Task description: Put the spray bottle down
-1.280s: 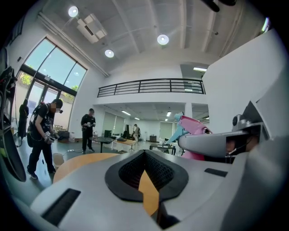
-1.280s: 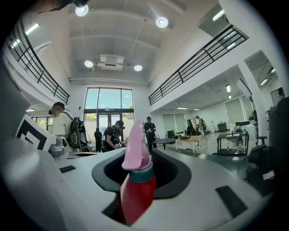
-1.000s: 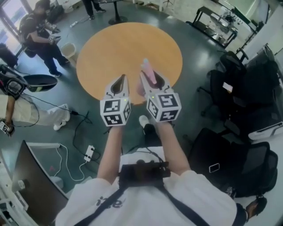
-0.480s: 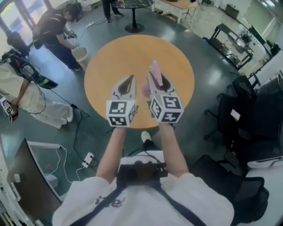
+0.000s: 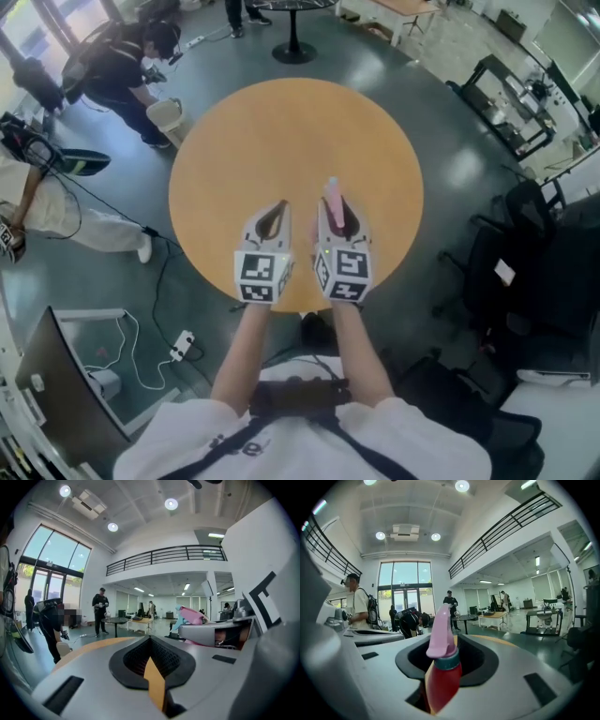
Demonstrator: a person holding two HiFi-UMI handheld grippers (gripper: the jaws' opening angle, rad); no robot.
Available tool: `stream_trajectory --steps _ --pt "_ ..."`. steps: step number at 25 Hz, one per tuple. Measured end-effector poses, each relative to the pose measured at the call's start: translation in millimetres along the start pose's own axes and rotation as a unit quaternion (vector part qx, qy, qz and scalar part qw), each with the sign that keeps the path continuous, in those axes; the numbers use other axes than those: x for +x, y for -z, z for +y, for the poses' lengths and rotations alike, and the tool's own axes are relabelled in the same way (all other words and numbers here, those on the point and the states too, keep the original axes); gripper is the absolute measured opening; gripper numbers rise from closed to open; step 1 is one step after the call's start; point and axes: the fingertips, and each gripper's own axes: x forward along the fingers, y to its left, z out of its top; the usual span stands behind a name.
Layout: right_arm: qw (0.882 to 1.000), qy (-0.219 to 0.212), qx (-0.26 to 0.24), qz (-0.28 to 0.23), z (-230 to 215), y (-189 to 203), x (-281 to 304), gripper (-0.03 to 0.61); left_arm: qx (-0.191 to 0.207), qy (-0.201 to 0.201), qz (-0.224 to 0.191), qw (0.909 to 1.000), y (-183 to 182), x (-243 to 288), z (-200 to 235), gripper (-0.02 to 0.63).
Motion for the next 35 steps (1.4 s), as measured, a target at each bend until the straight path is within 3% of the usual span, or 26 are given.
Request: stream_trajectory --steps 5,12,16,21,27,35 --pt "0.999 0.006 0.001 0.038 -22.0 55.6 41.3 0.149 -0.018 -0.002 0.041 0.999 49.4 35.4 9.4 0.011" --pt "0.999 -0.012 -0.014 0.046 -27.0 115.3 117.9 0.149 -0.062 -0.014 0.079 0.9949 112.2 86.8 47.5 0.011" --pt "1.0 -0.028 -0.013 0.007 -33.0 110.0 145.9 0.149 -0.073 -0.034 0.085 0.9931 123.7 104.0 55.9 0.011" --pt "0.999 -0.037 -0.025 -0.004 -42.7 113.1 190.3 0.149 -0.088 -0.049 0.091 0.9908 135.6 125.1 67.2 0.011" --pt "0.997 -0.059 -0.037 -0.034 -52.1 103.4 254.0 0.149 -0.1 -0.043 0.096 0.9894 143.8 142.5 73.2 0.011" --pt "0.996 -0.057 -0.05 -0.053 -80.6 82.9 329.9 0.149 -0.105 -0.044 0.122 0.986 164.9 145.8 72.4 0.011"
